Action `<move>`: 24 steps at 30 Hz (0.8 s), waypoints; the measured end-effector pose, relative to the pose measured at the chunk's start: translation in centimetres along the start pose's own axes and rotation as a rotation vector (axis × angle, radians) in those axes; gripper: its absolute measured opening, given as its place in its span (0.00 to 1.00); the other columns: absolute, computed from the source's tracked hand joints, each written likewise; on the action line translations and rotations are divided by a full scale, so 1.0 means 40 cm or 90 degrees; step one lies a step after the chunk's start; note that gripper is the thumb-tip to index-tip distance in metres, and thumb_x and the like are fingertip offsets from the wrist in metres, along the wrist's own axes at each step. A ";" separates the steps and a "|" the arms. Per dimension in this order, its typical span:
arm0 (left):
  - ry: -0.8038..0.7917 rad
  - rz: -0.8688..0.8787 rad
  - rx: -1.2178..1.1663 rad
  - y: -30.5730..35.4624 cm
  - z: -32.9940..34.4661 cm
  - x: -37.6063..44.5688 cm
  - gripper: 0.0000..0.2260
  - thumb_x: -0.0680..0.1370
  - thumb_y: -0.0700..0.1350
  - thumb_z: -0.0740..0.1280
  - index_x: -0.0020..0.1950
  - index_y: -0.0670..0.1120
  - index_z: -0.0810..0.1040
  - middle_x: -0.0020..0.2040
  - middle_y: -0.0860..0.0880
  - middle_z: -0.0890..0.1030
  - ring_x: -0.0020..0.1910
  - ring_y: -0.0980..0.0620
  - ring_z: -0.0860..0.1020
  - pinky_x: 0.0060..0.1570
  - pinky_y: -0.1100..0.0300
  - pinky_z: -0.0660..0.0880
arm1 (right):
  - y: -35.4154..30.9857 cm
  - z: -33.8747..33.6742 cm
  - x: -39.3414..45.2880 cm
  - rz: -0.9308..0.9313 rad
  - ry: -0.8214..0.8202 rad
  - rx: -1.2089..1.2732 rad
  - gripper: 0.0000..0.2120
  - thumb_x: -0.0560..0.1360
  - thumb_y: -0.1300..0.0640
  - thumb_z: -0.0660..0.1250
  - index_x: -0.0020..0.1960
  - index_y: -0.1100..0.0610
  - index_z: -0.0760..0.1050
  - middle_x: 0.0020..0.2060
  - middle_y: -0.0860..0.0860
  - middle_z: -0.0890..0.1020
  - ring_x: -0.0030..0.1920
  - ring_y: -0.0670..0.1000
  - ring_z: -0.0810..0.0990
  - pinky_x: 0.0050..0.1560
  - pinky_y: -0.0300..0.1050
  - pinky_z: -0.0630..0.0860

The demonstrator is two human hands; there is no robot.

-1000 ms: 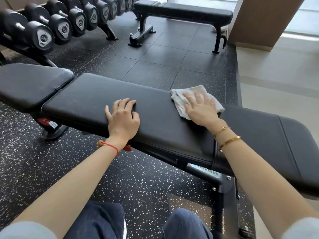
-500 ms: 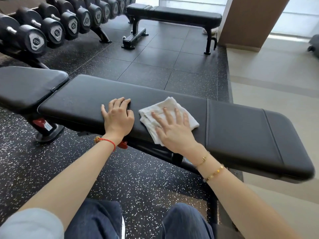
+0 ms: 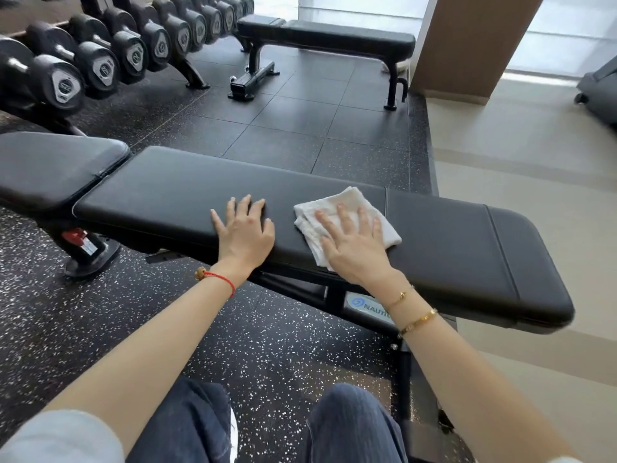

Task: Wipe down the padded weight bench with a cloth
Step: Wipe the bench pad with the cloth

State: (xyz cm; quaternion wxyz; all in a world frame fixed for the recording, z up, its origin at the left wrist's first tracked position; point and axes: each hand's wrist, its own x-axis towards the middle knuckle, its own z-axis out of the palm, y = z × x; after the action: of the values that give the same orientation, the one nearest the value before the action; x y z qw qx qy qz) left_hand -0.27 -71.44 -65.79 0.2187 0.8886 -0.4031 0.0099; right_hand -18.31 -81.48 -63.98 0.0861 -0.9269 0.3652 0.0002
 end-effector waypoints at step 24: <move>0.011 0.141 0.028 0.238 0.100 -0.065 0.21 0.79 0.50 0.56 0.73 0.52 0.67 0.73 0.50 0.67 0.74 0.49 0.61 0.74 0.34 0.50 | 0.213 -0.039 0.039 0.096 -0.012 0.026 0.24 0.82 0.41 0.43 0.78 0.35 0.45 0.80 0.49 0.43 0.78 0.61 0.38 0.74 0.62 0.34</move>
State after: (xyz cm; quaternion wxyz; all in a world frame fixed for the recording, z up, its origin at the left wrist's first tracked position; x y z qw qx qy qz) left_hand -9.53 -76.68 -66.28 0.2000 0.8432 -0.4964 0.0503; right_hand -23.03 -88.91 -63.88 0.1078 -0.8950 0.4328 0.0083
